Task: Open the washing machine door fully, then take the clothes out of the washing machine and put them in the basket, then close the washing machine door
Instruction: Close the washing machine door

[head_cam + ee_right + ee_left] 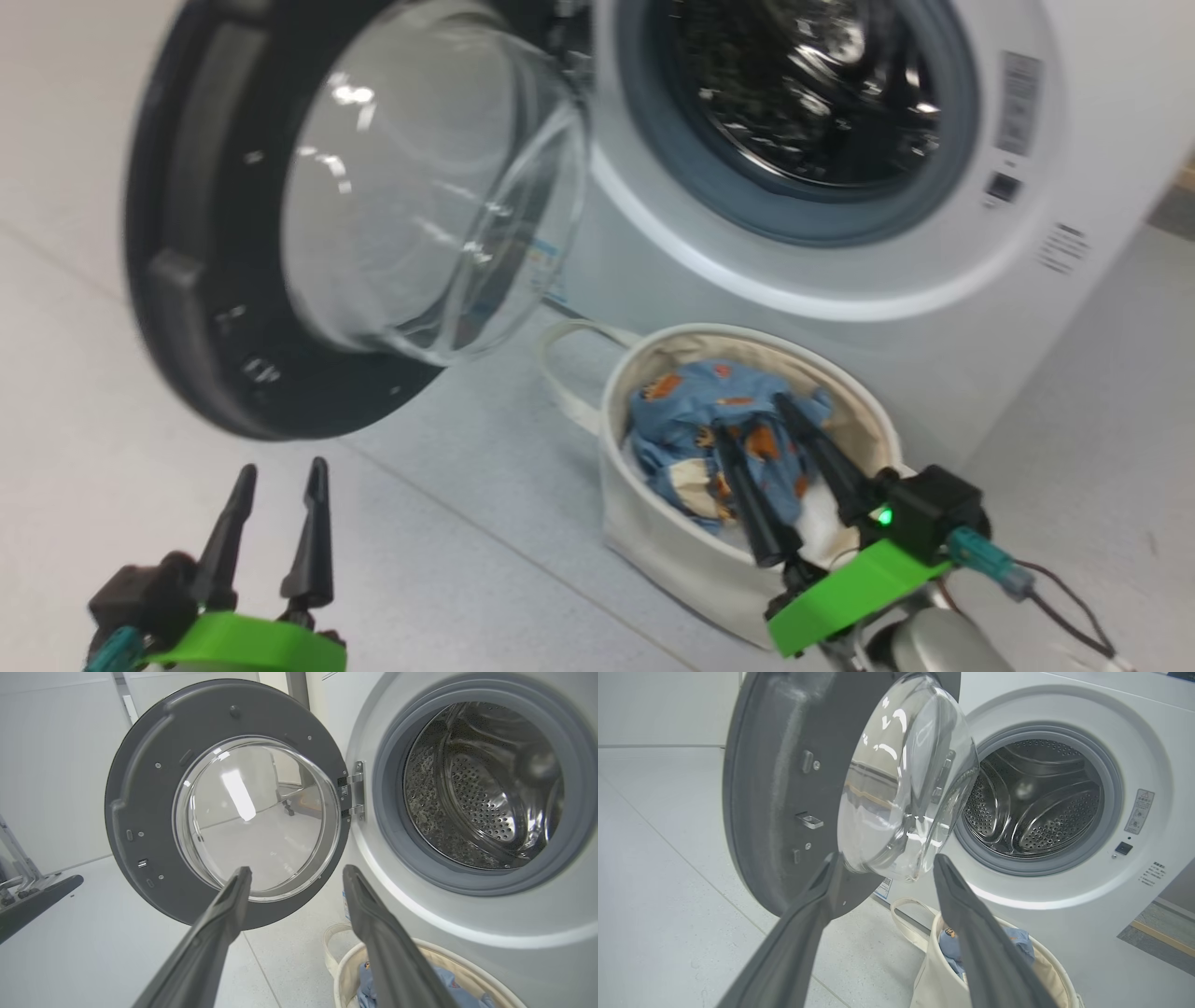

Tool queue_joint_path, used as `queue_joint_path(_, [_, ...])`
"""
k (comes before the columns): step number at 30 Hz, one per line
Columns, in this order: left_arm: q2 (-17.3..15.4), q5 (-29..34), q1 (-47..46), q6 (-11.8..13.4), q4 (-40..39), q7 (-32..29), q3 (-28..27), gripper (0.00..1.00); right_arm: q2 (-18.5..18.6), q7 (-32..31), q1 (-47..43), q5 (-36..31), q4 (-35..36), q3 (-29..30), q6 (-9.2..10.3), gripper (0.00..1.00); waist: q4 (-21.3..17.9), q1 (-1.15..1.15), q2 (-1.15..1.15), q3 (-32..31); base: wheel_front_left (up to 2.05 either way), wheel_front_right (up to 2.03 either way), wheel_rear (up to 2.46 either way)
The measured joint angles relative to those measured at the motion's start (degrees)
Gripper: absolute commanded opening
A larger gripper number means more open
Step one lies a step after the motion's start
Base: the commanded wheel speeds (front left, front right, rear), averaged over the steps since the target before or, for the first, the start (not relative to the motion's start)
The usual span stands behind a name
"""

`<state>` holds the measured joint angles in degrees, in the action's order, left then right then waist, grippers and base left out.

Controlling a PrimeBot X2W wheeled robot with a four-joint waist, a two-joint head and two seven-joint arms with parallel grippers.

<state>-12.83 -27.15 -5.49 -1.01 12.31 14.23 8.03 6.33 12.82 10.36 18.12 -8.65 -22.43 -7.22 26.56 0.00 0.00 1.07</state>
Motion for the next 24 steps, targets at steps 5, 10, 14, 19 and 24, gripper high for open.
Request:
queue_joint_path(5, [-0.2, -1.0, 2.6, 1.1, -2.2, 0.0, -2.0, 1.00, 0.0, -0.6, 1.9, 0.8, -0.6, -3.3, 0.00, 1.00, 2.8, 0.00, 0.00, 0.6, 0.00, 0.00, 0.00])
queue_joint_path(10, [-0.1, -1.3, 4.3, 1.6, -4.6, 0.0, -3.5, 1.00, 1.3, -0.6, 5.8, 2.3, -2.2, -5.9, 0.00, 1.00, 3.6, 0.00, 0.00, 1.6, 0.00, 0.00, 0.00])
queue_joint_path(14, [0.0, -1.3, 4.9, 1.6, -5.6, 0.0, -3.7, 1.00, 1.5, -0.5, 6.9, 3.2, -3.4, -6.9, 0.00, 1.00, 3.6, 0.00, 0.00, 1.8, 0.00, 0.00, 0.00])
queue_joint_path(19, [0.6, -4.7, 5.5, 0.3, -7.4, 0.0, -4.3, 0.00, 1.5, 0.2, 6.9, 3.7, -4.5, -7.0, 0.00, 1.00, 3.5, 0.00, 0.00, 1.7, 0.00, 0.00, 0.00])
queue_joint_path(24, [2.4, -17.8, 3.8, -1.8, -14.8, -3.8, -10.1, 0.00, 1.6, 0.4, 6.9, 3.6, -4.8, -6.0, 0.00, 1.00, 3.4, 0.00, 0.00, 1.6, 0.00, 0.00, 0.00])
